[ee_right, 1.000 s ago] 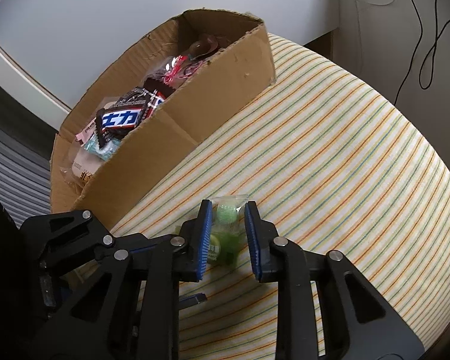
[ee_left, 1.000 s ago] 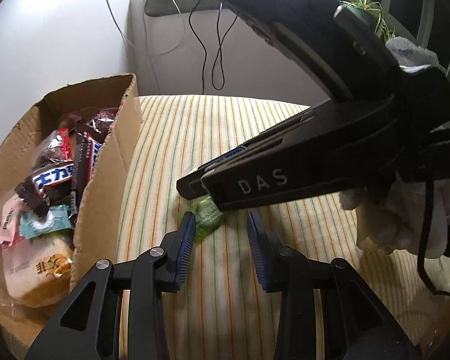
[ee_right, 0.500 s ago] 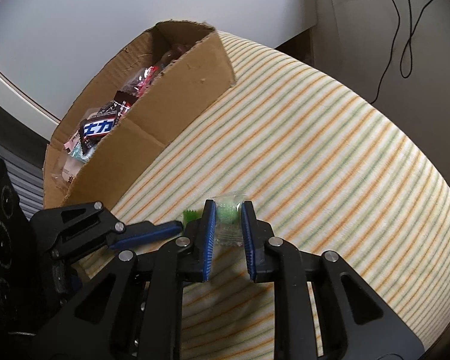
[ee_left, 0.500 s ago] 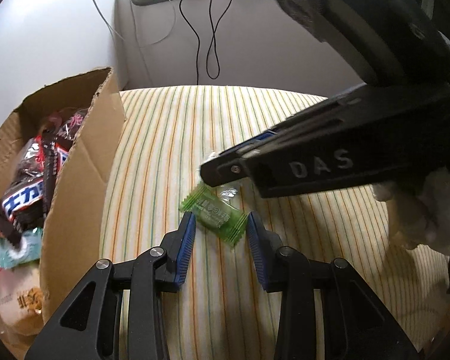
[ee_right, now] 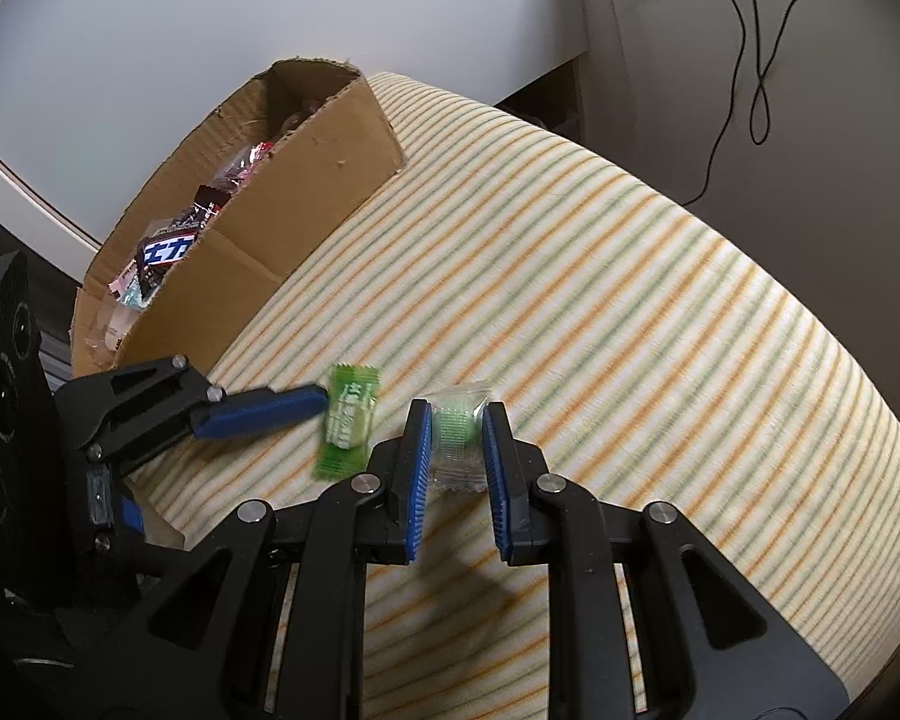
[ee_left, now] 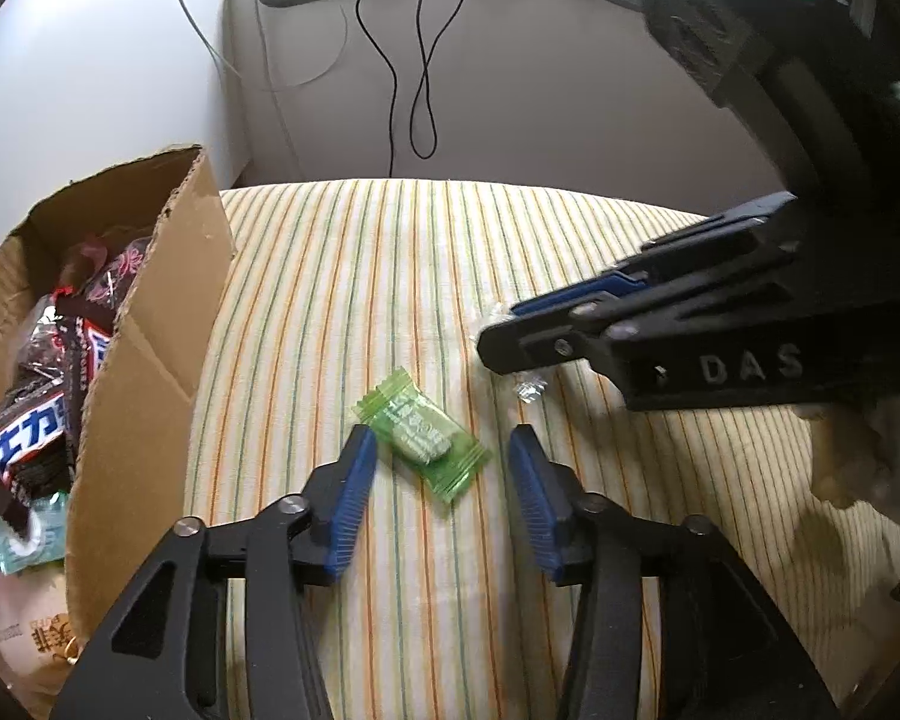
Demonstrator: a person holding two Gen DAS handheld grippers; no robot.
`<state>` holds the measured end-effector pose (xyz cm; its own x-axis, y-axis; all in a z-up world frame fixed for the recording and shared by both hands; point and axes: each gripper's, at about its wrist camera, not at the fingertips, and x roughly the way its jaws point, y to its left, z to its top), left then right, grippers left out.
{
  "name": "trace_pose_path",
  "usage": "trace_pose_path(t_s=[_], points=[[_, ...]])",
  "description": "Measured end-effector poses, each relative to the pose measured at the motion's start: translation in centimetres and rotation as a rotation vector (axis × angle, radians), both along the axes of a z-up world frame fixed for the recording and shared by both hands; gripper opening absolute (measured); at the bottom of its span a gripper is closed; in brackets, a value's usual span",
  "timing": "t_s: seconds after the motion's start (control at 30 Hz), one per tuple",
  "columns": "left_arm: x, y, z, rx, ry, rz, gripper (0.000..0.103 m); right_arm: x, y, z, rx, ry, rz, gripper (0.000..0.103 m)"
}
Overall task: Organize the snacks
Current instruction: 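Grasp the green wrapped candy with the left gripper, then carry the green candy over the box and open the left gripper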
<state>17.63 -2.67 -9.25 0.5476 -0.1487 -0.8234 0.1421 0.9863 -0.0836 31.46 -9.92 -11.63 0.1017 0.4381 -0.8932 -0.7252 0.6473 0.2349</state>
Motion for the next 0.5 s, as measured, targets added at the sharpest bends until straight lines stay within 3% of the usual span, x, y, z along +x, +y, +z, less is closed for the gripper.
trace_pose_path(t_s=[0.13, 0.27, 0.5], points=[[0.3, -0.7, 0.0, 0.029, -0.001, 0.007, 0.046, -0.2, -1.0, 0.2, -0.007, -0.014, -0.001, 0.018], [0.6, -1.2, -0.1, 0.036, -0.011, -0.009, 0.023, -0.2, -2.1, 0.4, -0.013, -0.024, -0.005, 0.018], [-0.3, -1.6, -0.1, 0.058, -0.022, -0.020, 0.019, -1.1, -3.5, 0.9, -0.026, -0.062, -0.022, 0.018]])
